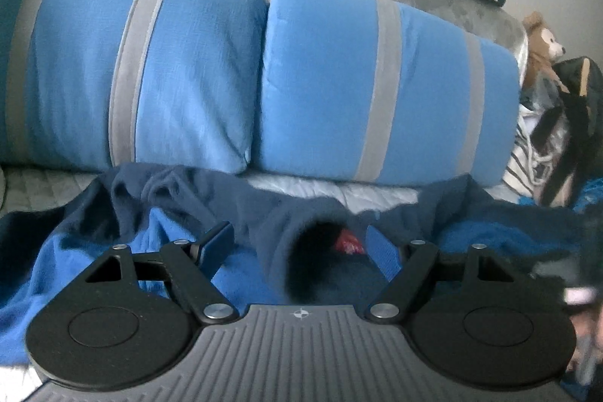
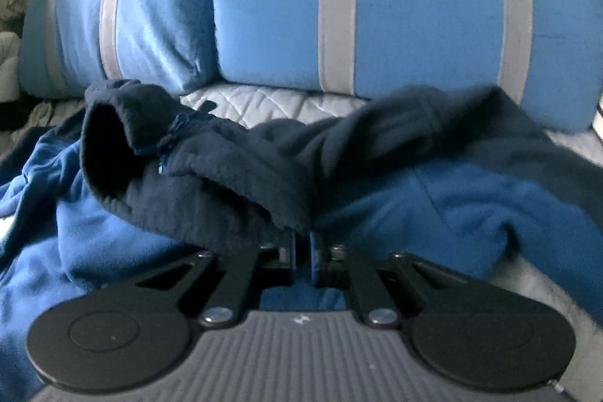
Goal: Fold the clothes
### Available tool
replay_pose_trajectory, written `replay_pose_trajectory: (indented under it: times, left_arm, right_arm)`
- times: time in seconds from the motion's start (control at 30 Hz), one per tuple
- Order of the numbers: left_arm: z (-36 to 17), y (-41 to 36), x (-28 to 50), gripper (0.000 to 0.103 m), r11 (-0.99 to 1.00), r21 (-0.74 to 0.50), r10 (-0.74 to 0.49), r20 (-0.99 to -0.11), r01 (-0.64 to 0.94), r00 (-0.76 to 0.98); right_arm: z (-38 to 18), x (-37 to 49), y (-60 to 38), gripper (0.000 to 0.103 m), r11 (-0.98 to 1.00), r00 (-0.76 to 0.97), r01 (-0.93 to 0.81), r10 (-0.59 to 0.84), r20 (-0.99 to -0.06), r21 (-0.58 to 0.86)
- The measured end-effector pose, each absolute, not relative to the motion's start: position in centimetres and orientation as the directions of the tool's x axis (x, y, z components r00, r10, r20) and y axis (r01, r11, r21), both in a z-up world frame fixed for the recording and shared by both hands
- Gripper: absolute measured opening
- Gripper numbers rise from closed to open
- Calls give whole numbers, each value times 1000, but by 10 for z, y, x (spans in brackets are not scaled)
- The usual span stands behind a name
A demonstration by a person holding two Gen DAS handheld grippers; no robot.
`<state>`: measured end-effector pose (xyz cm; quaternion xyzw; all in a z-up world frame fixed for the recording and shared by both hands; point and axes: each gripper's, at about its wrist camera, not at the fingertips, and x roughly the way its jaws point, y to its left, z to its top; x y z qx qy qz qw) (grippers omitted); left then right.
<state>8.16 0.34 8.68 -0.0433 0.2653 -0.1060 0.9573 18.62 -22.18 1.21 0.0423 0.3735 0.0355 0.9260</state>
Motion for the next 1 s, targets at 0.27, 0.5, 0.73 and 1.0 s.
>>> replay_pose_trajectory:
  times: [0.27, 0.5, 0.73, 1.0]
  left_arm:
    - [68, 29, 88, 77, 992, -117, -97, -379, 56, 920]
    - [76, 66, 95, 77, 979, -182, 10, -404, -91, 915]
    - [72, 67, 96, 77, 981, -185, -24, -400, -55, 916]
    - [63, 43, 103, 77, 998, -12, -56, -404, 55, 913]
  right_arm:
    - [43, 159, -177, 55, 985, 845, -125, 41, -534, -122]
    - [44, 190, -99, 75, 917, 773, -400, 329, -542, -13]
    - [7, 245, -67, 12, 922, 732, -374, 358, -579, 97]
    - [46, 240, -147, 7, 873, 722, -261, 459, -517, 412]
